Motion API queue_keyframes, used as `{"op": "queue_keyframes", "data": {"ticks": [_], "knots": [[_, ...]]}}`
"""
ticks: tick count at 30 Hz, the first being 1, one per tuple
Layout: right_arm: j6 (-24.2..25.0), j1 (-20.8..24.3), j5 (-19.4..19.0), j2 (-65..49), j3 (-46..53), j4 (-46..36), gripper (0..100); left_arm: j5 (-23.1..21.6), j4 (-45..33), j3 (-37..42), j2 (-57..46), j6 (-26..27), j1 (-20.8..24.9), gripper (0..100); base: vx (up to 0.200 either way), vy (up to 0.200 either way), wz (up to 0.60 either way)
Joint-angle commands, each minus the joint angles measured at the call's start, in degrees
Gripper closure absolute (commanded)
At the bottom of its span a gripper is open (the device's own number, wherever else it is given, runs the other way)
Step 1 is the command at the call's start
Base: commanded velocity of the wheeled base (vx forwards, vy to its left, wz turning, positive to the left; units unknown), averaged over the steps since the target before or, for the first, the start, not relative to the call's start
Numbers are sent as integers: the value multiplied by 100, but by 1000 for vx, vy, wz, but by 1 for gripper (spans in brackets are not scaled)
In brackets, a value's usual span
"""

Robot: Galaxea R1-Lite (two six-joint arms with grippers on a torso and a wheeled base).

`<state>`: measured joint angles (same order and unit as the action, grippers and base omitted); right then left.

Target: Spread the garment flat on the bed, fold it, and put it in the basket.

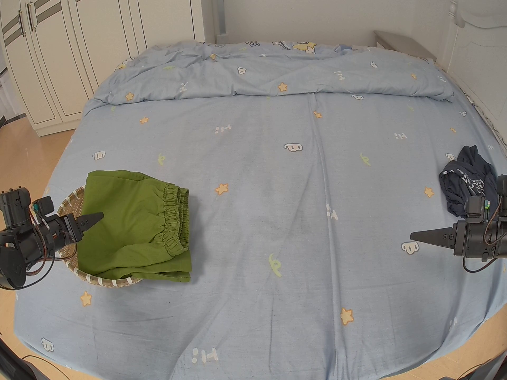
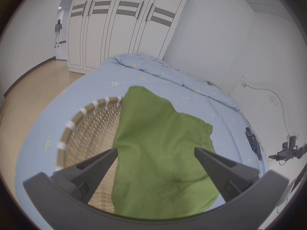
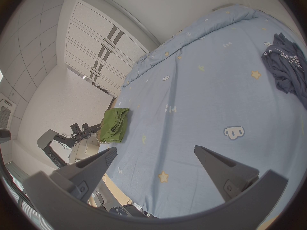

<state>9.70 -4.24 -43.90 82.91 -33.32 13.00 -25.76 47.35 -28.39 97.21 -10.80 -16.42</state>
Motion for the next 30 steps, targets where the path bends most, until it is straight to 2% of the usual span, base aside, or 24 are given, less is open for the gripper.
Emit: {"op": "queue_keyframes", "data": {"ticks": [1,10,16,21,22,24,26,30], "knots": [[-4,2,-5,-3,1,1,0,1,-6,-88,-106,25,-151,0,0,0,0],[5,-6,-5,-12,1,1,0,-26,-50,18,-431,-1,-72,0,0,0,0],[-4,2,-5,-64,1,1,0,-43,-41,405,-563,-80,623,0,0,0,0],[-4,20,-13,-196,9,-16,0,-34,-33,572,-642,-98,939,0,0,0,0],[-4,117,-40,-469,89,-34,0,-87,-33,703,-923,-186,1106,0,0,0,0],[-4,134,-49,-486,97,-34,0,-87,-33,712,-949,-194,1124,0,0,0,0],[14,644,-22,-1207,440,-51,0,-105,-15,1081,-1688,-238,1510,0,0,0,0],[23,899,-22,-1989,704,-69,0,-184,-59,1363,-2672,-256,1950,0,0,0,0]]}}
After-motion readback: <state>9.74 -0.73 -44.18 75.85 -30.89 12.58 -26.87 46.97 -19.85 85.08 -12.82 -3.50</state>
